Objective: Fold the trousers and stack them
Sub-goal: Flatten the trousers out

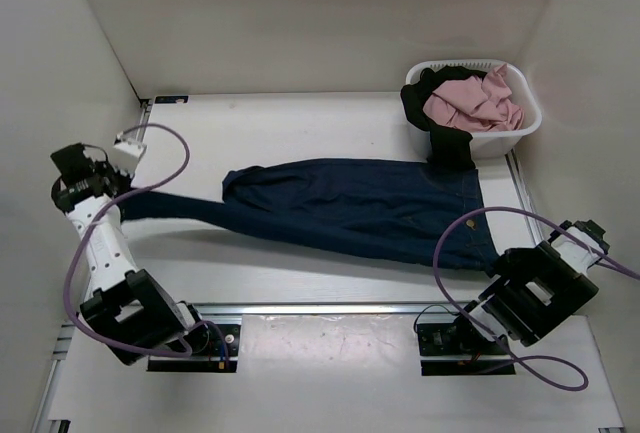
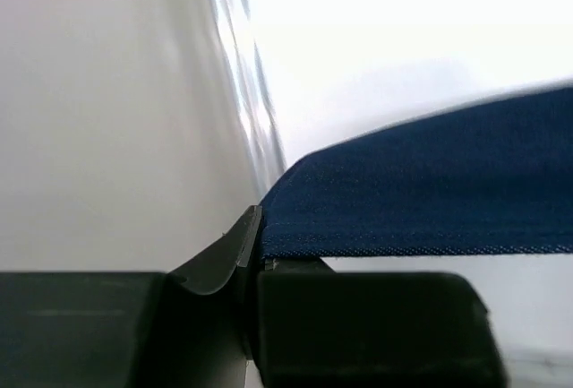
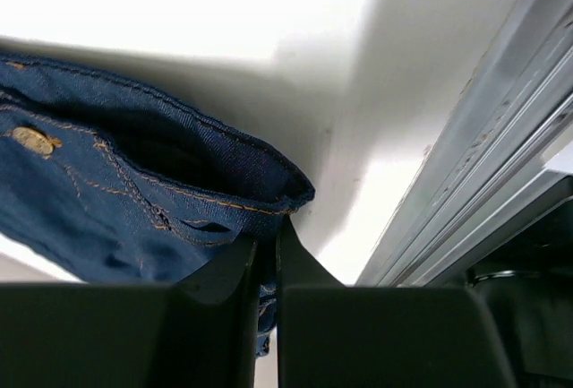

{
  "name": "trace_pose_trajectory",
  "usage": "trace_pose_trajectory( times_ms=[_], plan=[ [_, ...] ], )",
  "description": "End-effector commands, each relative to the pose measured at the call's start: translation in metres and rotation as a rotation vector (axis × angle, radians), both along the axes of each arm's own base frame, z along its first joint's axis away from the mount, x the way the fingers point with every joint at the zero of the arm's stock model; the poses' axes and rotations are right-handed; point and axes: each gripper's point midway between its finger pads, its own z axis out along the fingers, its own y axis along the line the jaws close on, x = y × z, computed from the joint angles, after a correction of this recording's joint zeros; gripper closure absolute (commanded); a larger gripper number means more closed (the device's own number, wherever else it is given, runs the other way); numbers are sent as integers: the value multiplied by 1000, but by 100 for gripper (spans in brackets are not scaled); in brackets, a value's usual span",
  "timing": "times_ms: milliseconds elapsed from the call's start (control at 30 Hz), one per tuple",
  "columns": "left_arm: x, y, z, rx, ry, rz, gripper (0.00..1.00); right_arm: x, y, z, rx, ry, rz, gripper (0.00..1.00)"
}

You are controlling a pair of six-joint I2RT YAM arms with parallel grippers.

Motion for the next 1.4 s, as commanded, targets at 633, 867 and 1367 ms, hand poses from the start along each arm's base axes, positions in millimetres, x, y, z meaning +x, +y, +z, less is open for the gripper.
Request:
trace_pose_trajectory(
  times_ms=[633,867,1367],
  plan=[
    [-96,-6,-131,223,270,-45,85,3,-24,3,-121,-14,-20,100],
    [-133,-21,-142,136,422,-20,71,3,-30,-1,-90,-8,-67,80],
    [-156,1,-128,280,538,-18,86,84,38,82,-407,-151,608,22]
  ],
)
